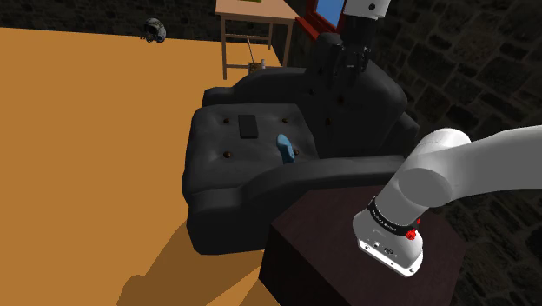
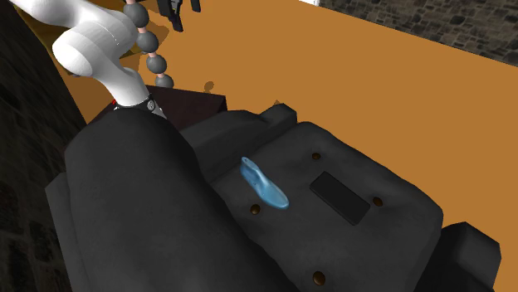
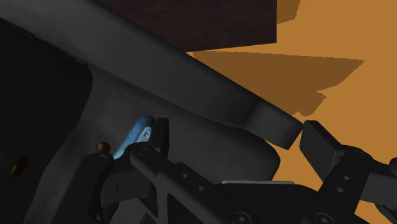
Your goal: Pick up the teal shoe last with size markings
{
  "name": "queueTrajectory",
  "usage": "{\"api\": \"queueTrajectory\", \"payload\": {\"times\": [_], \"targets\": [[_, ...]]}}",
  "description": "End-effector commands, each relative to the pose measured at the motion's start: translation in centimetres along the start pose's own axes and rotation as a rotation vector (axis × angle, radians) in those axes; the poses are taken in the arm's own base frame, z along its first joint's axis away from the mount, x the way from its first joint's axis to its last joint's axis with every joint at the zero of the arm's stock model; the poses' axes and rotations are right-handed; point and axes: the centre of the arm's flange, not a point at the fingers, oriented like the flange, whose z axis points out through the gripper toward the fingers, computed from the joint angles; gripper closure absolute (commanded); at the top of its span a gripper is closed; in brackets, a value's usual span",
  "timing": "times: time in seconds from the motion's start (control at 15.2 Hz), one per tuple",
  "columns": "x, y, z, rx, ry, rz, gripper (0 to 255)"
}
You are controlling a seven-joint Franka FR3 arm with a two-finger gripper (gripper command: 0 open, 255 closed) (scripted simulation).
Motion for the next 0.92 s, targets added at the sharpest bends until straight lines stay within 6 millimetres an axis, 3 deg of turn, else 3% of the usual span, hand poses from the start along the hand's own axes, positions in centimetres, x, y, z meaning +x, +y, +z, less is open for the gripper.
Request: {"api": "queueTrajectory", "payload": {"times": [0.0,0.86], "targets": [[0.0,0.0,0.0,0.0,0.0,0.0,0],[10.5,2.9,13.2,-0.055,-0.006,0.16,0]]}}
